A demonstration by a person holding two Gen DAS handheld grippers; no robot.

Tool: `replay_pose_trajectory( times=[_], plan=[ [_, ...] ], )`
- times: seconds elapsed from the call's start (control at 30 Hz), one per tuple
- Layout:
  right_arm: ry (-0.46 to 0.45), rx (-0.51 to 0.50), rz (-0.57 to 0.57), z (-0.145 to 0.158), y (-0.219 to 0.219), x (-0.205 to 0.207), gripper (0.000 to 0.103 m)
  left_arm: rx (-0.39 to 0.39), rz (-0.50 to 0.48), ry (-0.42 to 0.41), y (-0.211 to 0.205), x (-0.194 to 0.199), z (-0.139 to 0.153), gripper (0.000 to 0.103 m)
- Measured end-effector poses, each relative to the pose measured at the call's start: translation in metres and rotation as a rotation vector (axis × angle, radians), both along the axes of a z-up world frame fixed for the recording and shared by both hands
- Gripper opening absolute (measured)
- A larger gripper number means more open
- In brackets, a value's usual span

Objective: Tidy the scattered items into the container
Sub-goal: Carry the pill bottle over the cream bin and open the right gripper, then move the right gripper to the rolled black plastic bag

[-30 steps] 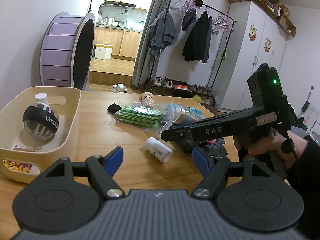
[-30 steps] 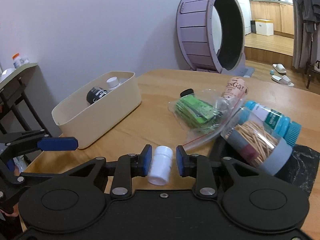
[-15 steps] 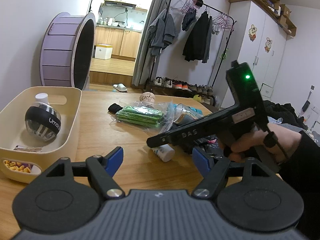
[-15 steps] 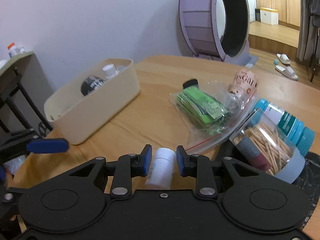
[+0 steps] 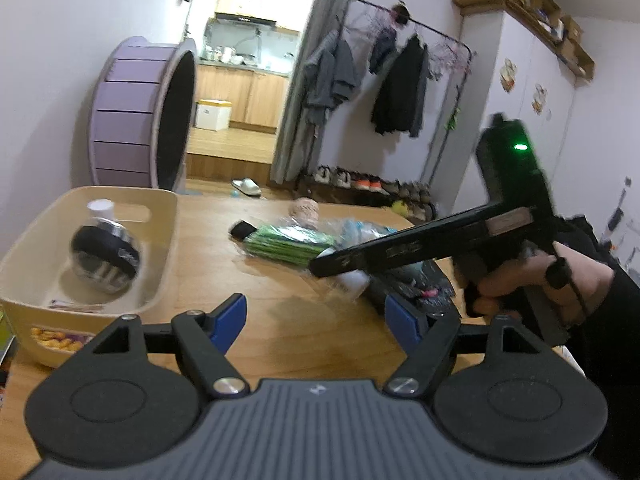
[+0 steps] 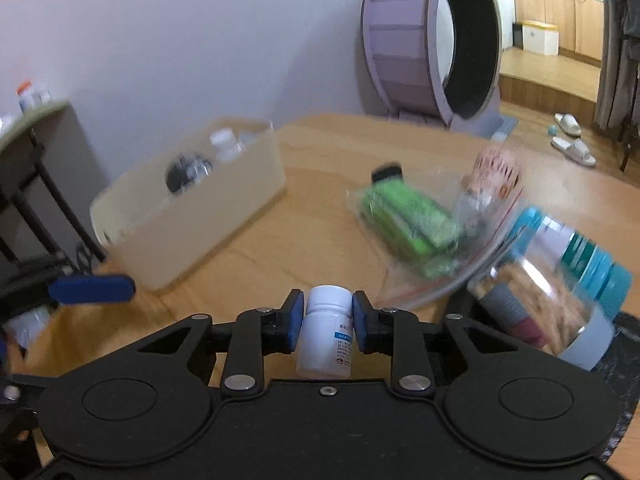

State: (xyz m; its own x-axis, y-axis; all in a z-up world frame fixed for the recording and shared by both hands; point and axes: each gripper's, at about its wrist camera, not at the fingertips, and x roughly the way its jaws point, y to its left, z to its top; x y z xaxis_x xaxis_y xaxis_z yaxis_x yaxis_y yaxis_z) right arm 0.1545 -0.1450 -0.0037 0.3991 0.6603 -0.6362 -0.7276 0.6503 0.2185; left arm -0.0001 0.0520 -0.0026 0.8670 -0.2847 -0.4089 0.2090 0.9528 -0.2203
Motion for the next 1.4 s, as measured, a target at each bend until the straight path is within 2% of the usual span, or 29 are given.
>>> replay_pose_trajectory(
  times=[0.07,0.17,0.33,0.47,0.6,0.77,0.87,1.07,1.23,1.4],
  plan=[
    [-0.031,0.034,0.002,0.012,-0.001,-0.005,0.027,-0.014,0.017,-0.009,0.008,-0.005,0.004,0.075],
    [-0.049,0.102,0.026,0.028,0.002,-0.012,0.027,0.007,0.047,-0.032,0.018,-0.014,0.011,0.075],
    [-0.071,0.163,0.116,0.042,0.033,-0.025,0.027,0.016,0.121,-0.047,0.042,-0.035,0.012,0.075],
    [-0.066,0.161,0.176,0.04,0.073,-0.026,0.027,0.038,0.162,-0.053,0.056,-0.048,0.012,0.075],
    [-0.041,0.154,0.205,0.032,0.107,-0.023,0.027,0.013,0.178,-0.059,0.065,-0.048,0.014,0.075],
    [-0.012,0.124,0.229,0.023,0.132,-0.024,0.027,0.009,0.172,-0.058,0.067,-0.048,0.013,0.075],
    [-0.008,0.11,0.23,0.02,0.135,-0.026,0.034,0.016,0.168,-0.053,0.065,-0.047,0.012,0.075],
    [-0.058,0.147,0.169,0.036,0.096,-0.026,0.041,0.005,0.142,-0.052,0.059,-0.047,0.011,0.075],
    [-0.11,0.145,0.026,0.05,0.024,-0.024,0.047,-0.003,0.066,-0.048,0.043,-0.042,0.009,0.075],
    [-0.126,0.101,-0.145,0.047,-0.05,-0.027,0.05,0.008,-0.007,-0.039,0.02,-0.035,0.003,0.075]
  ],
)
